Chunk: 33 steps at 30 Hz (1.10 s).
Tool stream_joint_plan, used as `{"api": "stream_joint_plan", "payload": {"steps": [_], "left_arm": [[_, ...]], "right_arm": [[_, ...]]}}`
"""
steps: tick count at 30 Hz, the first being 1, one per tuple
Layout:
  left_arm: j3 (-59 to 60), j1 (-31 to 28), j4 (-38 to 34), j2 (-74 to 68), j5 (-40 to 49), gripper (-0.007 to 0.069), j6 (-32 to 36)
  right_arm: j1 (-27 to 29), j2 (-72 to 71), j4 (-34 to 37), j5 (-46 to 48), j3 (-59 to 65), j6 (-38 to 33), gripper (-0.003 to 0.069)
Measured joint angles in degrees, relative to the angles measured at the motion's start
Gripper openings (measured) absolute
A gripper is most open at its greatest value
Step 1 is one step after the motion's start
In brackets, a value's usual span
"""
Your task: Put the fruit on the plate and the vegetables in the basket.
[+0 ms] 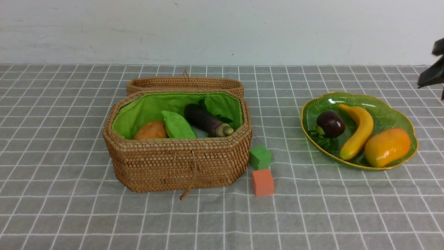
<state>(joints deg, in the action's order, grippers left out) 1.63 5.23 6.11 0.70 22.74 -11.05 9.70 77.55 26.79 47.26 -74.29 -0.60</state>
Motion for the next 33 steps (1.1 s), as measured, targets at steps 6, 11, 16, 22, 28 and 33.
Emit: {"api": "stream_joint_plan", "payload": {"steps": [6, 11, 16, 22, 28, 33], "left_arm": [[0.0, 0.0, 0.0, 0.0, 0.0, 0.0239, 0.0], [0.0, 0.0, 0.0, 0.0, 0.0, 0.0239, 0.0], [0.0, 0.0, 0.0, 0.0, 0.0, 0.0239, 0.0], [0.0, 0.0, 0.0, 0.0, 0.0, 0.0239, 0.0], [0.0, 0.0, 0.0, 0.0, 0.0, 0.0239, 0.0], [0.0, 0.0, 0.0, 0.0, 0.0, 0.0239, 0.0]], "right_arm": [[0.0, -21.5, -2.2, 2.8, 7.0, -5.7, 0.0000], [0.0, -35.3, -11.0, 8.2, 14.9, -6.5, -0.0018], [0.0, -48.2, -16.1, 9.9, 20.9, -5.2, -0.0018], [0.0, -63.4, -16.6, 10.7, 23.9, -5.2, -0.0016], [0.1, -74.9, -16.6, 10.8, 24.1, -5.2, -0.0014], [0.5, -76.9, -16.1, 10.6, 27.4, -5.2, -0.0012]]}}
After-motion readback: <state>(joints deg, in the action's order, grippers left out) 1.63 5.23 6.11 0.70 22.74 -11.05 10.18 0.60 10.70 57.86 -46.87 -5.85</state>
